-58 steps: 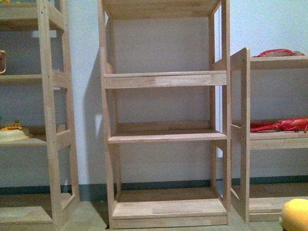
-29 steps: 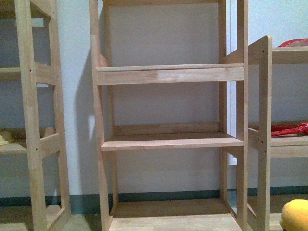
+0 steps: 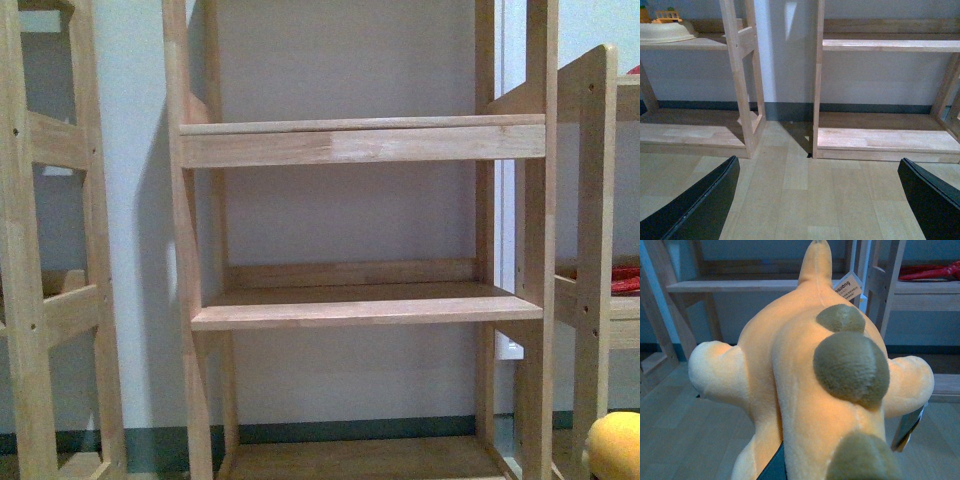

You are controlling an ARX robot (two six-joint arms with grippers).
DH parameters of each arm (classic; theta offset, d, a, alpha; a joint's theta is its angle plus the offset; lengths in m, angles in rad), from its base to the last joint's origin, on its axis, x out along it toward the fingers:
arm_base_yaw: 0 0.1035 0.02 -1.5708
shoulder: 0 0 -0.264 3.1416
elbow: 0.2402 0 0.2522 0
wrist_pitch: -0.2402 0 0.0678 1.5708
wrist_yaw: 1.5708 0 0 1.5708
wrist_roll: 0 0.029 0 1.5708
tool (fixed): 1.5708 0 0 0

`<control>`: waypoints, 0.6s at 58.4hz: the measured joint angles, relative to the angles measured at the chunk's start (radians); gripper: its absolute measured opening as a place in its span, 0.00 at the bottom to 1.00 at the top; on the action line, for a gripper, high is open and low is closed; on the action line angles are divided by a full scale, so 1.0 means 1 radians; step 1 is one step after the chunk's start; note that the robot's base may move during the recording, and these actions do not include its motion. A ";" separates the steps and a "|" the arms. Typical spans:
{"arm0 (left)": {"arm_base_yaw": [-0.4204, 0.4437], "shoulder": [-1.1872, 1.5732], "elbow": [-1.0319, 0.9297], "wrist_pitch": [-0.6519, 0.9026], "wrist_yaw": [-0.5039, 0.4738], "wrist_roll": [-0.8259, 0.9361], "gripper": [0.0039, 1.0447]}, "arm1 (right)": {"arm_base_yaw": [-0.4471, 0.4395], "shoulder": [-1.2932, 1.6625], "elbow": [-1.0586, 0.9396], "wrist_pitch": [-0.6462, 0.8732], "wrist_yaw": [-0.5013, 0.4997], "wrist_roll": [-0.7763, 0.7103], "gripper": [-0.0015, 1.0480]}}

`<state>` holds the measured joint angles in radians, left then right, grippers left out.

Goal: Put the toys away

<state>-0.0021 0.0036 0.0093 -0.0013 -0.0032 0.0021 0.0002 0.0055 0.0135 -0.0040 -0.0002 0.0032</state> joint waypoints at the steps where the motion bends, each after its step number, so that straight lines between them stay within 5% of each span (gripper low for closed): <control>1: 0.000 0.000 0.000 0.000 0.000 0.000 0.94 | 0.000 0.000 0.000 0.000 0.000 0.000 0.08; 35: 0.000 0.000 0.000 0.000 0.000 0.000 0.94 | 0.000 0.000 0.000 0.000 0.000 0.000 0.08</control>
<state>-0.0021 0.0032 0.0093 -0.0013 -0.0032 0.0021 0.0002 0.0055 0.0135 -0.0040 0.0002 0.0032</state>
